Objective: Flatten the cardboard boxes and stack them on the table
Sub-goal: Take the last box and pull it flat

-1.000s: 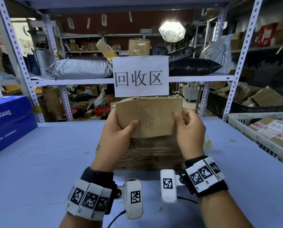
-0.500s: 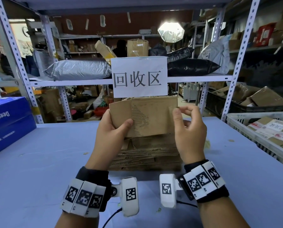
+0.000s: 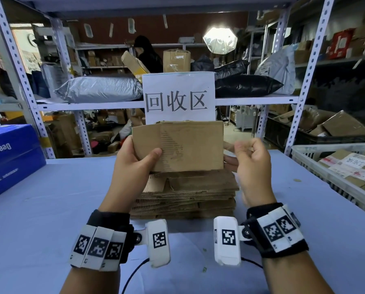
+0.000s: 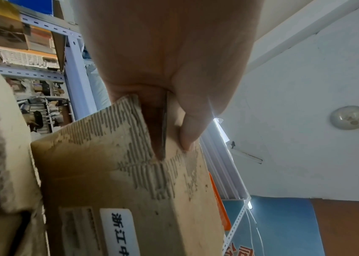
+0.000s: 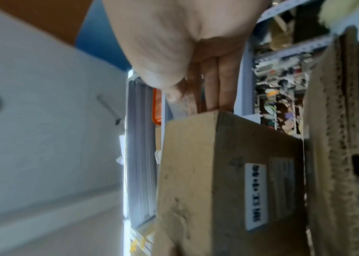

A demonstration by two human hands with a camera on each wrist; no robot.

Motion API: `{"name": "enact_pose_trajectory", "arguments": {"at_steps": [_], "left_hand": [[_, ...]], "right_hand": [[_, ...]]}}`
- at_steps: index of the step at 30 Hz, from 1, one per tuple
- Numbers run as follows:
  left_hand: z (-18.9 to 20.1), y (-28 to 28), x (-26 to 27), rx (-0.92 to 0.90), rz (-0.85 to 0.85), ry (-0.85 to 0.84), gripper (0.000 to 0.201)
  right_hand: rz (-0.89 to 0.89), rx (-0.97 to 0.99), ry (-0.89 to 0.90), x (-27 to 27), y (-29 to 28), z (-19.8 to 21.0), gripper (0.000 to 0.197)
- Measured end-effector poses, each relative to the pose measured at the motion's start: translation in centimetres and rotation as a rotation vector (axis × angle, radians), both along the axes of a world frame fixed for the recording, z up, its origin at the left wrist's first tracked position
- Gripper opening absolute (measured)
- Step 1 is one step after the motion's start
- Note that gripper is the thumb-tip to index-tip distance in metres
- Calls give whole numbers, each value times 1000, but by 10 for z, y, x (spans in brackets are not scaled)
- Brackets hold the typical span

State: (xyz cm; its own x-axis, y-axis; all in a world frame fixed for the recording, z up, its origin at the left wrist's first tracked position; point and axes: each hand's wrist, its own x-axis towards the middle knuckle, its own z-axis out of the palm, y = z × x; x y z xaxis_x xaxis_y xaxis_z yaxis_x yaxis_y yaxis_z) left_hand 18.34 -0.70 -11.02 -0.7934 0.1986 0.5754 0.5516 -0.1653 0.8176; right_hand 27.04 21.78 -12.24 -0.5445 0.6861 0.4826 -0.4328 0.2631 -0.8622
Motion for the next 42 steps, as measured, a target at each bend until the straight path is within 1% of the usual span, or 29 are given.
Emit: {"name": "enact_pose_trajectory", "arguments": {"at_steps": [1,3,6,11,12,13,15,17,18,19,20,21,22,23,24,26,27,29,33,35,37,38,40,42], "left_hand": [[1,-2,-3,-1,19,1,28],[4,-4,-9,-10,63,22,26],[12,-4,-17,-42,148,59,26],[17,10,-27,-118,189,48,25],[19,13,-29,-126,198,42,27],[20,15,-29,-138,212,36,33],[25,18,-28,-230,296,70,55],[32,18,-20,-420,444,214,78],[35,17,-13,-495,469,305,86],[38,16,-5,-542,402,391,93],[41,15,4,-566,245,454,101],[43,16,14,-574,54,481,111],[44,18,22,-579,-95,500,121],[44,22,27,-603,-157,542,130],[45,26,30,-657,-141,607,138],[48,36,31,-817,-33,712,145],[49,39,29,-891,13,725,146],[51,41,25,-963,62,736,146],[50,40,21,-908,143,850,135],[48,40,19,-863,162,833,130],[44,38,17,-810,147,766,128],[42,37,16,-787,137,742,127],[37,36,16,-748,127,721,126],[33,36,15,-715,121,694,124]], "right_hand": [[103,-94,30,3,-2,3,20],[237,-184,70,8,-3,9,17],[360,-253,97,15,-1,13,19],[591,-396,200,21,4,19,20],[639,-421,218,22,5,19,19],[678,-450,233,22,5,19,18],[724,-494,258,22,7,19,16],[743,-510,275,22,7,19,21],[744,-509,277,22,6,20,23],[748,-502,276,22,5,20,25],[749,-490,271,21,4,21,30],[752,-474,261,21,3,21,34],[751,-451,246,21,2,22,34],[750,-422,229,21,1,22,33],[746,-389,209,21,-1,23,31],[743,-323,164,22,-2,23,27],[739,-288,138,23,-3,22,24],[729,-230,103,24,-4,22,20],[734,-217,102,25,-5,24,20],[768,-270,140,25,-4,26,21],[785,-352,182,25,-2,27,27],[782,-397,201,25,-1,27,26],[744,-471,237,25,2,27,22],[683,-515,277,24,5,26,26]]}}
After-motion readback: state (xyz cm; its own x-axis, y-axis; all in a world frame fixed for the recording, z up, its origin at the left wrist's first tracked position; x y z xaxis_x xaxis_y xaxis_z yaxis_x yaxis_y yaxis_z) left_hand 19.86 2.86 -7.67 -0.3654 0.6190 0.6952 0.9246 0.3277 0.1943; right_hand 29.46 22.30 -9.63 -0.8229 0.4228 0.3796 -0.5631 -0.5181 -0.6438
